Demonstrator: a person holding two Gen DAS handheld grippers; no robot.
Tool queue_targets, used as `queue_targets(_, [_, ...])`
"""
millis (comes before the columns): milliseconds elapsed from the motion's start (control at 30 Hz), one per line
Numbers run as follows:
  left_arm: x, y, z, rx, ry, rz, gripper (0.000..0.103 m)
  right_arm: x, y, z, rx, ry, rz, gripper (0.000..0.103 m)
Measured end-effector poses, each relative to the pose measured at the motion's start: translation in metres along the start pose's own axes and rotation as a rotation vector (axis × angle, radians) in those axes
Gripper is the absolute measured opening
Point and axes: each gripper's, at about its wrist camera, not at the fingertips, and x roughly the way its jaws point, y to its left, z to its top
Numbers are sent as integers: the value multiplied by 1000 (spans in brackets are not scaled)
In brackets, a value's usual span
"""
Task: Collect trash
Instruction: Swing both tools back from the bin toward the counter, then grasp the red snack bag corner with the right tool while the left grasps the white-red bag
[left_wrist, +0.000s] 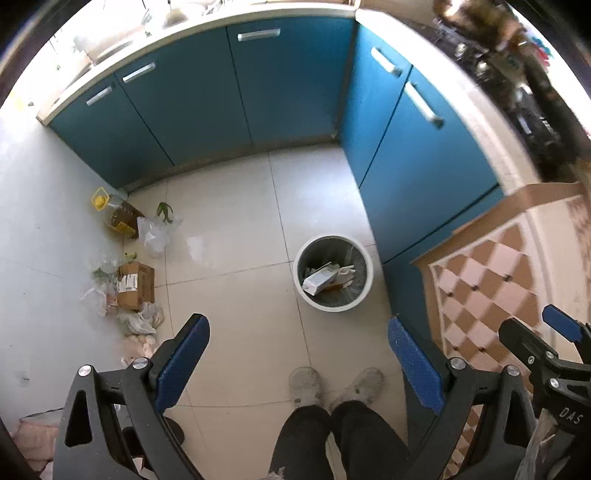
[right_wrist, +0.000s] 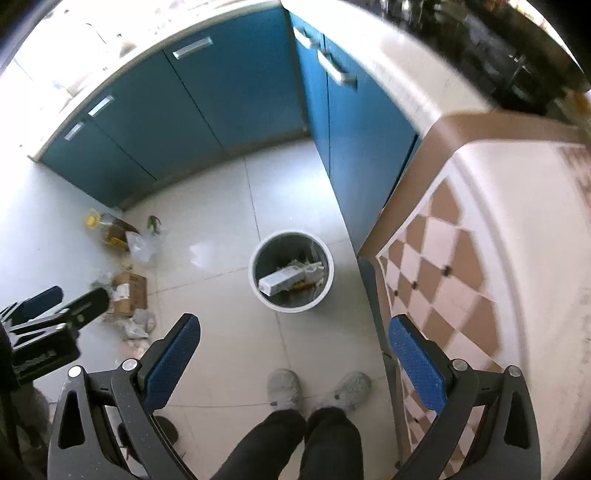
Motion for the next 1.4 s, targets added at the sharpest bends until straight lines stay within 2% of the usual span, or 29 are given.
queue_targets(267, [-78, -16, -25, 17, -46, 45, 99, -103, 1, -24, -9, -66, 55, 103])
queue_targets(367, [-106, -31, -32, 25, -93, 83, 99, -129, -8, -34, 10, -82, 121, 103])
queue_targets(467, [-133, -59, -35, 52, -153, 109, 99, -148, -27, -43, 55, -86, 232, 103])
queue_targets(567, [-151, -93, -36, 103, -223, 114, 99, -168, -54, -53, 103, -117, 268, 103])
queue_targets(600, [-154, -112, -36, 126, -241, 111, 99, -180, -70, -59, 127, -139, 257, 103])
queue_targets(700, [-153, -170, -37, 215, -228, 80, 99, -208, -124, -80, 213, -194, 221, 103])
queue_targets(867, [-141, -287, -60, 406, -197, 25, 99, -238, -233, -133, 411, -256, 85, 103])
queue_targets(1033, [-118, -409, -96, 583, -110, -55, 99, -246, -371, -225, 743, -251, -84, 103])
queue_targets(1167, [-93, -485, -121, 687, -41, -74, 99, -234, -453, -283, 925, -210, -183, 103])
queue_targets(1233, [-82, -508, -128, 715, -20, -78, 99, -220, -484, -302, 973, -182, -192, 103])
queue_targets(1333, [-63, -539, -129, 736, 18, -85, 99, -199, -509, -315, 1007, -170, -171, 102])
queue_targets(1400, [-50, -555, -126, 740, 38, -83, 99, -186, -519, -320, 1023, -174, -150, 96])
